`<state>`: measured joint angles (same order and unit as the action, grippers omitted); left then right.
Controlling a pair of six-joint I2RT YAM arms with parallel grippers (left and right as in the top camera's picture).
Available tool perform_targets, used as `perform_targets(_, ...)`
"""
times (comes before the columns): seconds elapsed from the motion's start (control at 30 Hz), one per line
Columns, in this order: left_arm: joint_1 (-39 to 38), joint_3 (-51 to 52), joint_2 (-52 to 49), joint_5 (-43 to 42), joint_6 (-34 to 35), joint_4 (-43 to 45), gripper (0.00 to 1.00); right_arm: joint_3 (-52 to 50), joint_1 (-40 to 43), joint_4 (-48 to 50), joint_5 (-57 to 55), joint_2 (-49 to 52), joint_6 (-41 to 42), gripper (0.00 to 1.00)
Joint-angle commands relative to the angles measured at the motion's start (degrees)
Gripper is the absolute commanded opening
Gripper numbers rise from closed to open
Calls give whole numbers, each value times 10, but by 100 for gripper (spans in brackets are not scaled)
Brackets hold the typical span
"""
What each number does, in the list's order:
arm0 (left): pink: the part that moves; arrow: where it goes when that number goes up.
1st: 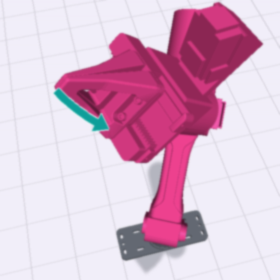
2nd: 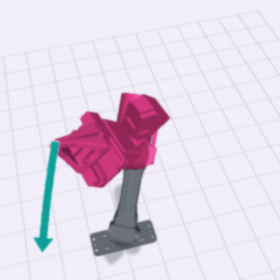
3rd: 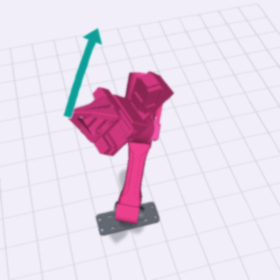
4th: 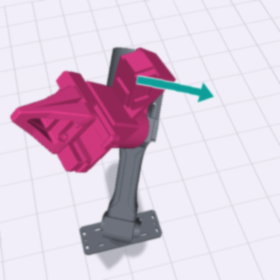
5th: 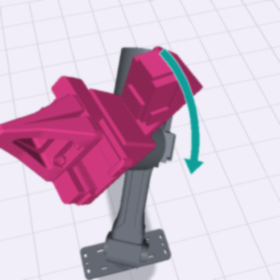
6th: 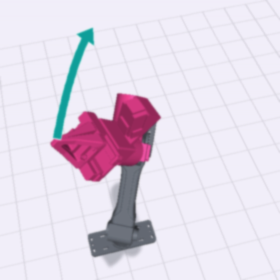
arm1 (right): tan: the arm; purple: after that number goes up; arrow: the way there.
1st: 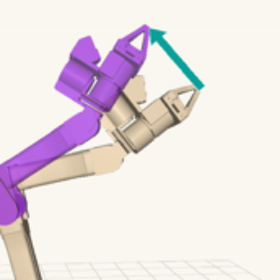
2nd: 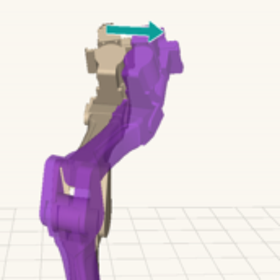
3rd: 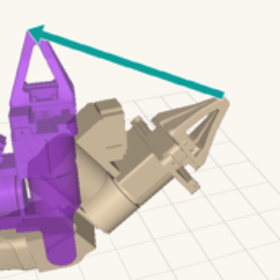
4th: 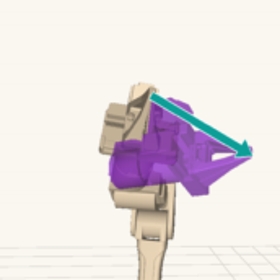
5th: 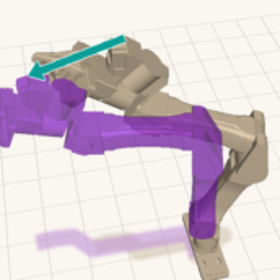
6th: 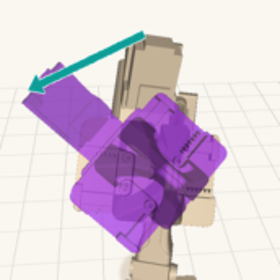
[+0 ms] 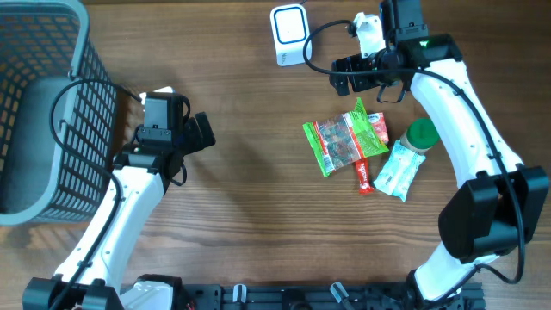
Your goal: Scan the item barcode
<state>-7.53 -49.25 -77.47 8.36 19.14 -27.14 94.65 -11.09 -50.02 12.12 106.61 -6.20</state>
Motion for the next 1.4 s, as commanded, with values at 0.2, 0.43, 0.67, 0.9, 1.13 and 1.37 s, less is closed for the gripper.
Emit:
perform_targets(0.2,3,-4,-3,9,-9,1,100,5,-1,3,-5,-1,6,100)
perform_targets(0.43,3,-4,-3,9,-9,1,100,5,-1,3,-5,-61,3,100)
perform_targets(0.67,3,-4,-3,9,-9,1,100,5,-1,3,-5,-268,3,99)
perform_targets(0.9,3,-4,-3,9,-9,1,100,3,-1,-5,-22,-483,-43,100)
perform_targets(1.13,3,-4,-3,9,-9,1,100,-74,12,-3,-23,-644,-85,100)
perform_targets(1.37,3,-4,-3,9,-9,1,100,-309,49,111,-17,-854,-83,100)
